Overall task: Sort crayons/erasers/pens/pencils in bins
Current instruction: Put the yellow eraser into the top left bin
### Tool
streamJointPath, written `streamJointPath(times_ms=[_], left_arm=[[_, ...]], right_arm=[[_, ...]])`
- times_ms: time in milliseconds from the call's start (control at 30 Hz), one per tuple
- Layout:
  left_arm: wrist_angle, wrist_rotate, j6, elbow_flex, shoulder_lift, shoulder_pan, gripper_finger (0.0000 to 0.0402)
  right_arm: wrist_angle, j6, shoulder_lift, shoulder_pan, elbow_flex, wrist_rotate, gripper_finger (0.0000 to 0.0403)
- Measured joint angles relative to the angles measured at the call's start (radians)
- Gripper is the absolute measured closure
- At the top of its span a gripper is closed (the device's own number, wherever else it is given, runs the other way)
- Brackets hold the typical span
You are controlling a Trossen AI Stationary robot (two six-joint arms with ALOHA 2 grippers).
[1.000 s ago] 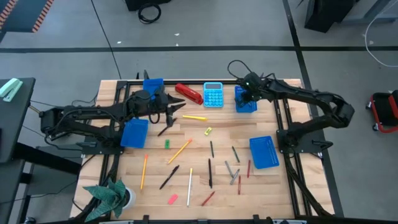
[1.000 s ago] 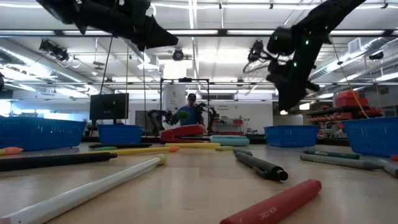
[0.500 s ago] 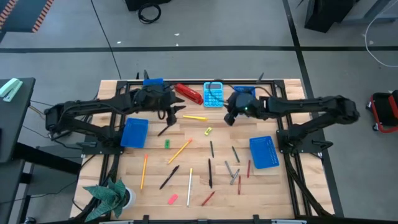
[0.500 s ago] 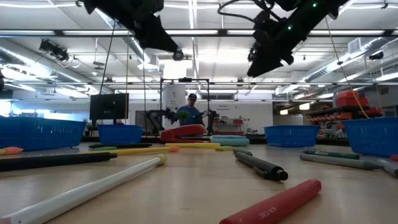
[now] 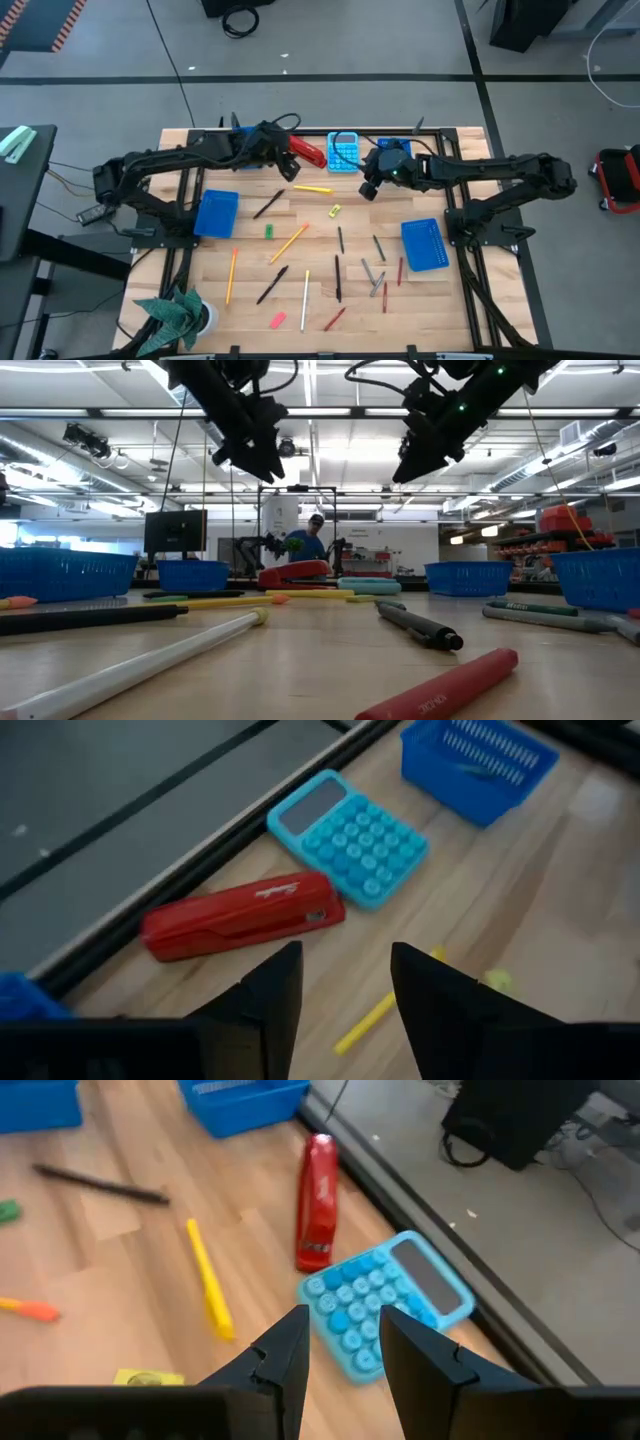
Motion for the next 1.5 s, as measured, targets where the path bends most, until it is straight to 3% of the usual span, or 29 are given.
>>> streamJointPath(times_ms=[200,433,533,700,967,1100,1333,1500], left_arm=[[0.136,0.000,0.051,0.000,0.027,-0.041,0.0237],[0.233,0.001,0.351,-0.001,0.135,-0.146,0.0237],[0.254,0.008,0.251,-0.002,0.173,-0.183,0.0237],[0.255,0.003,0.078,-0.001,0.205,-0.230,0.0237],[0.293,-0.001,-0.029,0.079,0.343,-0.283,0.0237],[0.254,-0.083,-0.015,0.179,0.457,-0.301,0.0237],[0.094,-0.123,-0.116,0.302,0.590,-0.302,0.0237],[0.132,-0.093,-0.172,0.315,0.626,-0.313,0.0237]], right_arm=[[0.053,-0.021,-0.017,-0.031,0.000,-0.001,0.0274],[-0.059,0.101,-0.039,0.015,0.000,-0.004,0.0274],[-0.122,0.164,-0.037,0.055,0.000,0.000,0.0274],[-0.136,0.126,-0.050,0.090,0.000,-0.002,0.0274],[-0.161,0.023,-0.069,0.079,0.000,0.026,0.0274],[-0.174,-0.009,-0.085,0.046,0.000,0.100,0.0274],[-0.296,0.063,-0.134,0.012,0.000,0.109,0.0274],[-0.364,0.123,-0.172,0.011,0.000,0.109,0.0274]])
